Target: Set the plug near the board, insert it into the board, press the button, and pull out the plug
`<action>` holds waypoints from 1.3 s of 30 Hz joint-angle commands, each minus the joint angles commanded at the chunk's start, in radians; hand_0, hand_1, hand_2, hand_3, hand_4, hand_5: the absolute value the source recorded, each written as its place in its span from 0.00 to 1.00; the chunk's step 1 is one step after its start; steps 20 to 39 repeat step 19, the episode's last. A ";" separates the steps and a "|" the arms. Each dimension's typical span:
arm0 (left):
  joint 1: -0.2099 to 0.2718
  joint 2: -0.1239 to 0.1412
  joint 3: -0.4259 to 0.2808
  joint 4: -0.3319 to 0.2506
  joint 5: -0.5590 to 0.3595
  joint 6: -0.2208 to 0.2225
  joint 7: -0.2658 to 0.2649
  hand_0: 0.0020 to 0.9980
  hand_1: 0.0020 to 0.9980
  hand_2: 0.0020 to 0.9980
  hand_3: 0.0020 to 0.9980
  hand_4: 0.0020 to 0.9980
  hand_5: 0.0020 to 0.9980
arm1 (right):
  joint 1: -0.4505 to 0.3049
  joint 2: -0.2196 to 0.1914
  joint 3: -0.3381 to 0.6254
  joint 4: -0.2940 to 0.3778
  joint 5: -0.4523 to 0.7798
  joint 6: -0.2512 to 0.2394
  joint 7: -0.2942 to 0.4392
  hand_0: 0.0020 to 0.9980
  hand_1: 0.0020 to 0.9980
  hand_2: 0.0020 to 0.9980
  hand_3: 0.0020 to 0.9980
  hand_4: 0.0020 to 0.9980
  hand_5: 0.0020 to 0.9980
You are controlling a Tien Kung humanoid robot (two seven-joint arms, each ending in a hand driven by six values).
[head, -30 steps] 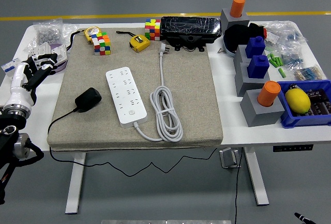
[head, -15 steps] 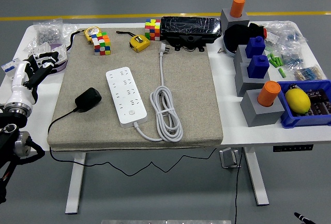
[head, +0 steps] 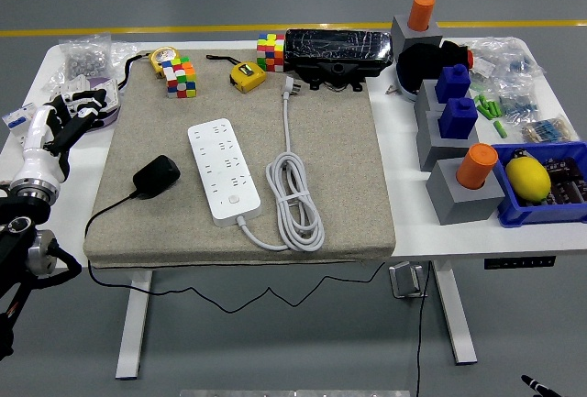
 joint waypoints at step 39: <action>-0.001 0.002 0.003 -0.002 -0.002 -0.001 0.002 0.58 0.58 0.56 0.56 0.77 0.40 | -0.002 -0.005 -0.010 0.001 0.002 0.001 -0.001 0.66 0.66 0.66 0.58 1.00 0.56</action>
